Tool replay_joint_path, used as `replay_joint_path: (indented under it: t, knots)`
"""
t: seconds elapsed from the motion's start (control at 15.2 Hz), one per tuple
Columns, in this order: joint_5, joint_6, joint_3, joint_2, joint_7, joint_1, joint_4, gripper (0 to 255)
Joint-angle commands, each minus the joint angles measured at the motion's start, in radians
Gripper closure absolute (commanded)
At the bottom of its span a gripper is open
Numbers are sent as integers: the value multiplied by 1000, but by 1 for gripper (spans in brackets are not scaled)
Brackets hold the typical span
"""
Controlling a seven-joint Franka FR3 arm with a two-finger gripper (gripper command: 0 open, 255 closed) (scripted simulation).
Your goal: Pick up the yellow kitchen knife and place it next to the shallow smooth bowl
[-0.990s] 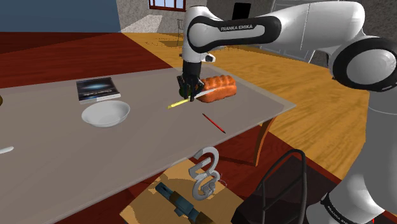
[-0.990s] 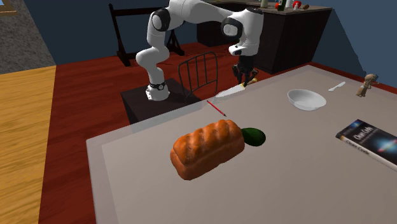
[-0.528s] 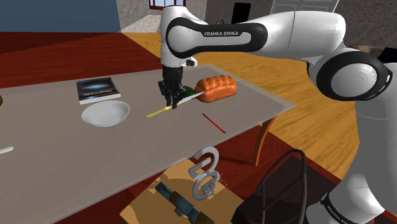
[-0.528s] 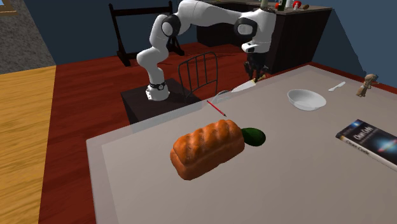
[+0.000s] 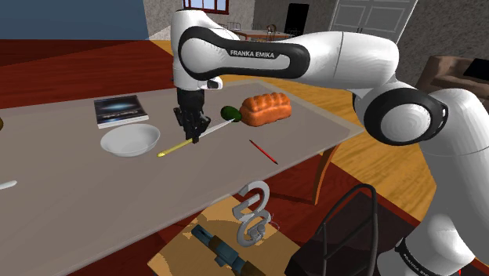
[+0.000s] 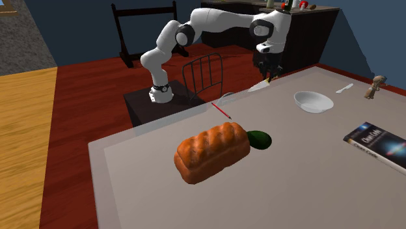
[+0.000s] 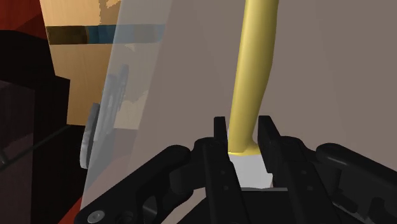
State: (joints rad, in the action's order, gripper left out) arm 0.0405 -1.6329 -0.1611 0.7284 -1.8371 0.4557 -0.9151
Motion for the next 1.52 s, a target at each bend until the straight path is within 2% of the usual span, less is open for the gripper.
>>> replay_joint_path:
  t: [0.0,0.79,1.25,1.45]
  knots:
    - [-1,-33,0,-9,-3,-1,-42,255]
    - [-1,-201,1,-18,1,-11,-220,255]
    - [1,-286,3,0,3,-13,-287,255]
    - [1,-286,3,0,3,-13,-287,255]
